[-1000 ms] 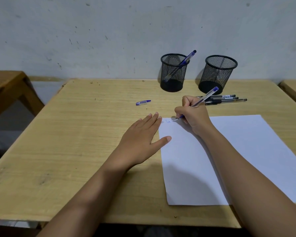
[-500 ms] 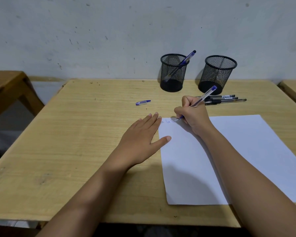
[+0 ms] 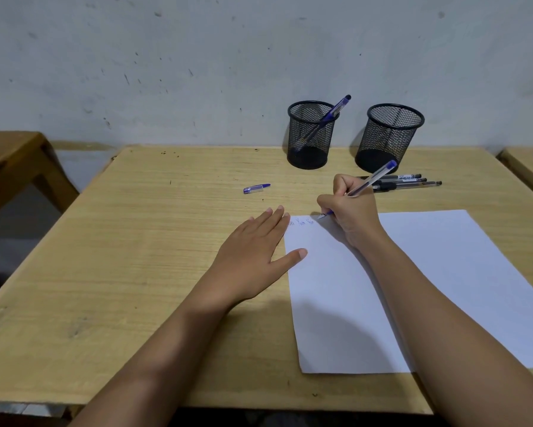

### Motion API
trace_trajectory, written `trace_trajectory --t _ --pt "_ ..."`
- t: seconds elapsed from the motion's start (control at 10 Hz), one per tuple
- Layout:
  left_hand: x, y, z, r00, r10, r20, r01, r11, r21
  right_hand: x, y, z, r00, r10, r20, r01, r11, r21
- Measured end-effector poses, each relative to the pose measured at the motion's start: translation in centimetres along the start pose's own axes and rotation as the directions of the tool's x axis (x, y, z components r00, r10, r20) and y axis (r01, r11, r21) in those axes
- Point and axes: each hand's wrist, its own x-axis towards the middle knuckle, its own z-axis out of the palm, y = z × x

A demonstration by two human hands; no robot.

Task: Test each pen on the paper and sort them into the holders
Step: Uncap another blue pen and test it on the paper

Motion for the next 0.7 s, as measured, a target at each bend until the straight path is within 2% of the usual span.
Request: trace_trajectory --t 0.3,0.5,0.7 --pt "0.02 0.02 0.02 1.0 0.0 -0.001 0.0 1.0 -0.002 -0.2 -0.3 0.06 0.998 -0.001 0.06 0.003 0.999 -0.04" --pt "0.04 -0.03 0.05 1.0 0.004 -0.005 -0.004 1.0 0.0 -0.17 -0.32 -0.03 0.999 0.012 0.043 -0.011 0.999 -0.033" --pt "0.17 -0.13 0.12 1.0 0.011 -0.011 -0.011 1.0 0.002 -0.11 -0.58 -0.3 0.999 0.03 -0.033 -0.026 0.994 0.103"
